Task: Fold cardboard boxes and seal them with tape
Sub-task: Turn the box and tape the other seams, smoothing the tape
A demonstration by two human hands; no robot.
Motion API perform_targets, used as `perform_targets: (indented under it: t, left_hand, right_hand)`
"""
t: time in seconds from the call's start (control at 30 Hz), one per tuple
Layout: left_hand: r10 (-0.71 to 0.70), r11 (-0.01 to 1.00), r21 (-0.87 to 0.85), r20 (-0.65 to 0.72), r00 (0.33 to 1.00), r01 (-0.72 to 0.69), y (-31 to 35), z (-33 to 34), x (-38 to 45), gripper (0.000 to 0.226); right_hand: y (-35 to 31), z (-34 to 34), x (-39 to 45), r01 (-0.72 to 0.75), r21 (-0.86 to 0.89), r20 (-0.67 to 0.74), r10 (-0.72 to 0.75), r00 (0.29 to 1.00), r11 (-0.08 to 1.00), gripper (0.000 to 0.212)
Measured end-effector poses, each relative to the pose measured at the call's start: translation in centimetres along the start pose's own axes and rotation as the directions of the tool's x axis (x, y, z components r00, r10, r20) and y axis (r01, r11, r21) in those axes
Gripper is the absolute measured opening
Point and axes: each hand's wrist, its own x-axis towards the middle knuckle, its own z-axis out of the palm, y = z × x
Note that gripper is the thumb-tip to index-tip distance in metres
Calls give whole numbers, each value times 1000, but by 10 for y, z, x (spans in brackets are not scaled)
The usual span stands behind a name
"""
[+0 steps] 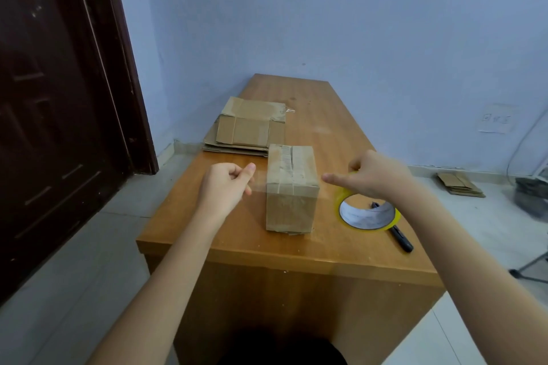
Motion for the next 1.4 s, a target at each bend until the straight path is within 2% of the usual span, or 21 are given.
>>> perform_targets:
  t: [0.33, 0.53, 0.83, 0.97, 1.03, 1.1, 1.2, 1.3, 1.33, 1.4]
  left_hand:
    - [-12, 1000, -2, 49, 999, 12, -5, 3, 6, 30]
    - [-45, 999, 3, 52, 998, 45, -16, 15, 3, 33]
    - [-73, 994, -82, 65, 995, 78, -27, 42, -7, 34]
    - [4, 989, 151, -57, 998, 5, -30, 47, -15, 40]
    - [7, 983, 185, -49, 999, 2, -32, 48, -16, 42]
    - [-52, 992, 113, 6, 999, 51, -34, 52, -14, 43]
    - [-231, 973, 25, 96, 968, 229, -34, 56, -17, 48]
    - [-306, 937, 204, 94, 948, 282, -36, 59, -29, 44]
    - [-302, 943, 169, 75, 950, 286, -36, 58, -31, 41]
    - [-270, 963, -16, 24, 962, 271, -32, 51, -31, 35]
  right_hand:
    - [0, 3, 10, -32, -9, 117, 32, 993, 999, 67]
    - [4, 7, 12, -64, 51, 192, 53, 980, 997, 66]
    - [1, 11, 12, -27, -3, 218, 27, 976, 1000, 64]
    - [-1, 14, 14, -9, -52, 194, 18, 981, 999, 65]
    - [-1, 15, 15, -6, -82, 180, 21, 983, 997, 66]
    - [-1, 15, 15, 2, -98, 172, 15, 985, 995, 66]
    - [-1, 15, 14, 10, -100, 162, 6, 987, 995, 66]
    - [-1, 16, 14, 20, -111, 134, -5, 991, 994, 66]
    - [-1, 16, 14, 24, -113, 123, -10, 992, 993, 66]
    - [-2, 15, 14, 27, -113, 121, -13, 993, 993, 66]
